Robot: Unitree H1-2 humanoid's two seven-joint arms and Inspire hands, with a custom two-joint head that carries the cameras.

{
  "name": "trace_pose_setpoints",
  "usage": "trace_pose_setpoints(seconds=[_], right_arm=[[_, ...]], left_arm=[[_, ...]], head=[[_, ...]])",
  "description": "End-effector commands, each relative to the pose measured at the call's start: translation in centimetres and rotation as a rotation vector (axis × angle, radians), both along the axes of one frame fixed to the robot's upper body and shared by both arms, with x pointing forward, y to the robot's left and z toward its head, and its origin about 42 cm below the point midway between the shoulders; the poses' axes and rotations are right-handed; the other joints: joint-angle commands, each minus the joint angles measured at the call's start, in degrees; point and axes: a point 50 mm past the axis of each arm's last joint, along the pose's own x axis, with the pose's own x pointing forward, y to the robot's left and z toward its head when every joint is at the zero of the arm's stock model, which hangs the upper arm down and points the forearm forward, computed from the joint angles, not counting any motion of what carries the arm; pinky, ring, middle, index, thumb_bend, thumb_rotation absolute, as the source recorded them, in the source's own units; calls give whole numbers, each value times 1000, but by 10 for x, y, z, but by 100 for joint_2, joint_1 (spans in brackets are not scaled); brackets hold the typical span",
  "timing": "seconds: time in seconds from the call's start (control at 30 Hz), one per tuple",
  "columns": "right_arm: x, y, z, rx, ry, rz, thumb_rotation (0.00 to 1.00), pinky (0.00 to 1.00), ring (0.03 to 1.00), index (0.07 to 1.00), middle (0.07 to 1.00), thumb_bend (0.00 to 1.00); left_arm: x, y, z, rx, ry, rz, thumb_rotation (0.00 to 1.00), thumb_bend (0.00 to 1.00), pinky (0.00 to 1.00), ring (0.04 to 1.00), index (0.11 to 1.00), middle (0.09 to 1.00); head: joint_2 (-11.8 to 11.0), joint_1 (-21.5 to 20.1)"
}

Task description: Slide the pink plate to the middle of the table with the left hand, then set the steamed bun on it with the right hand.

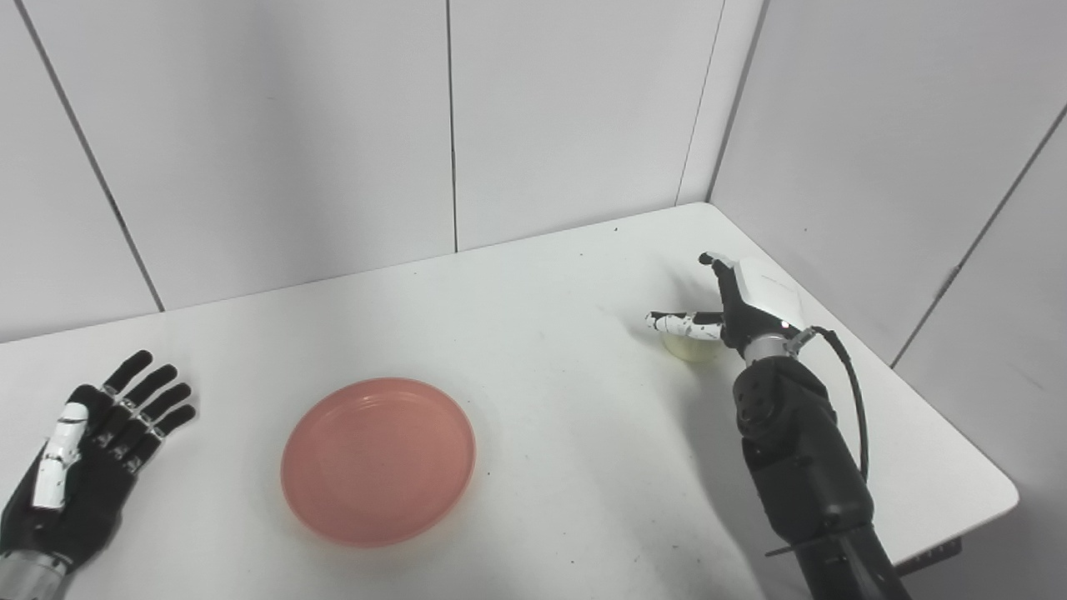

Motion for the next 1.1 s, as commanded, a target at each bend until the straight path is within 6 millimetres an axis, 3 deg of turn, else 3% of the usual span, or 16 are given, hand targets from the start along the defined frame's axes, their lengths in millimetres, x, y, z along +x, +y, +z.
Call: trace_pose_setpoints(seconds=[0.0,0.37,0.47,0.93,1.07], right_arm=[[7,-5,22,-21,-61,3,552,713,833,838,860,786],[16,-4,6,-20,0,32,497,662,789,823,822,793],[18,-7,1,-27,22,30,536,660,793,820,816,799],[12,-12,0,-32,78,22,539,677,811,827,831,833],[9,-16,3,-18,89,8,500,671,793,824,845,842]], left_arm=[[-42,17,-64,40,276,31,795,499,808,819,844,843],[-42,19,-61,41,282,34,773,501,813,825,842,847],[-42,20,-60,43,283,34,775,497,812,825,841,846],[-42,23,-58,46,285,34,777,494,802,818,843,843],[-42,23,-58,43,290,33,775,492,798,817,842,841]], head=[[24,-2],[84,-26],[97,-37],[183,-68],[196,-79]])
